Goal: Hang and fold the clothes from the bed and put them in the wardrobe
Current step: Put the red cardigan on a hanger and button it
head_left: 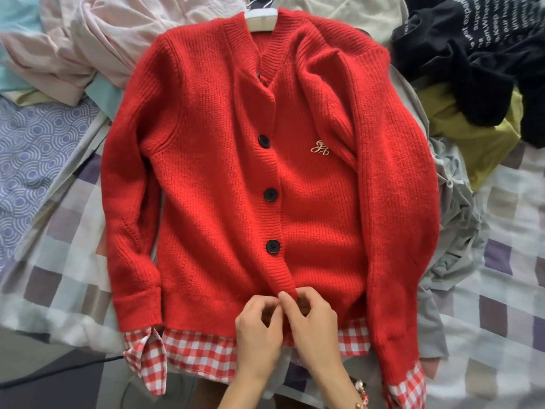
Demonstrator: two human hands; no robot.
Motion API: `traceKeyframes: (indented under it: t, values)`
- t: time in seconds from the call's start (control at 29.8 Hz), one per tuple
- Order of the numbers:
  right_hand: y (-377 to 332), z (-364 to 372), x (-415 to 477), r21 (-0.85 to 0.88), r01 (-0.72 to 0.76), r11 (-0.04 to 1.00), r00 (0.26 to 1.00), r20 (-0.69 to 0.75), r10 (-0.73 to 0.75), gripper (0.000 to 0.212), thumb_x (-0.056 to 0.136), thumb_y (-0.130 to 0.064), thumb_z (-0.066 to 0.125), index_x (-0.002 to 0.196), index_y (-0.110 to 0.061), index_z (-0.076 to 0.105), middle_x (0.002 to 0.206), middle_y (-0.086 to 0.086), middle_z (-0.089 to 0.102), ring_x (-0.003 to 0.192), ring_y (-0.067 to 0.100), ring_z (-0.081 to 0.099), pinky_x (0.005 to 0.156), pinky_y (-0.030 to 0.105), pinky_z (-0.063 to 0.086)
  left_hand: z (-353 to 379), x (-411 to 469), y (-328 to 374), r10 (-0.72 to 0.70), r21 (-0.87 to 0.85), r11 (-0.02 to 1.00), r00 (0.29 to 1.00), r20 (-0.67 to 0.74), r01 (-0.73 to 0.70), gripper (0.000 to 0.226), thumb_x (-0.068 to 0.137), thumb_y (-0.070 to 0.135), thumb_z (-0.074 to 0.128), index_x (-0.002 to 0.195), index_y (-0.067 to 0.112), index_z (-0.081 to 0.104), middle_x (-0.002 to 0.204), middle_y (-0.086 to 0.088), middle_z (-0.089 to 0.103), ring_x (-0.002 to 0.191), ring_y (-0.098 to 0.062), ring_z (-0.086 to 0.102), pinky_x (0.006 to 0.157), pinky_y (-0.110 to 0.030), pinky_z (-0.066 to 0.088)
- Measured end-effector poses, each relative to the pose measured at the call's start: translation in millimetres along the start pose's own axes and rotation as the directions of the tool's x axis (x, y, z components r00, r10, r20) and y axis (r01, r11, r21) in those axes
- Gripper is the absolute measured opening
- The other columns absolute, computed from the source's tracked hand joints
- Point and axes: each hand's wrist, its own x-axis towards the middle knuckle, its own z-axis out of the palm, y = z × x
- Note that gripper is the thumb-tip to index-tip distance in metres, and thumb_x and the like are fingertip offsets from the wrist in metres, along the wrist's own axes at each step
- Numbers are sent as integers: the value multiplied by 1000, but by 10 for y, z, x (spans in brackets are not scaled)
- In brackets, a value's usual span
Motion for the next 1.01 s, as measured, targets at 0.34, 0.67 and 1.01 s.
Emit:
traceKeyframes:
  t: [0.34,0.67,1.01]
  values:
    - [17,96,11,58,-80,995,972,-215,91,20,85,-17,66,66,-17,60,57,-3,60,57,11,57,61,23,46,39,-36,-13,125,-8,992,984,-129,-127,33,76,-7,69,66,23,60,78,10,61,72,-7,58,63,-7,41]
    - [53,198,-97,122,-174,977,922,-329,205,23,86,-17,64,67,-21,53,68,-4,61,71,16,58,71,29,42,118,-155,35,128,-67,987,961,-244,-149,24,76,9,64,64,29,58,77,14,62,72,-3,59,63,-6,42]
    - [97,127,-40,276,-287,917,920,-189,344,16,86,-19,64,74,-8,62,58,7,64,47,11,58,58,28,47,211,-64,108,-217,-335,936,925,-311,107,25,83,5,67,68,24,65,68,11,67,64,1,59,61,-8,44]
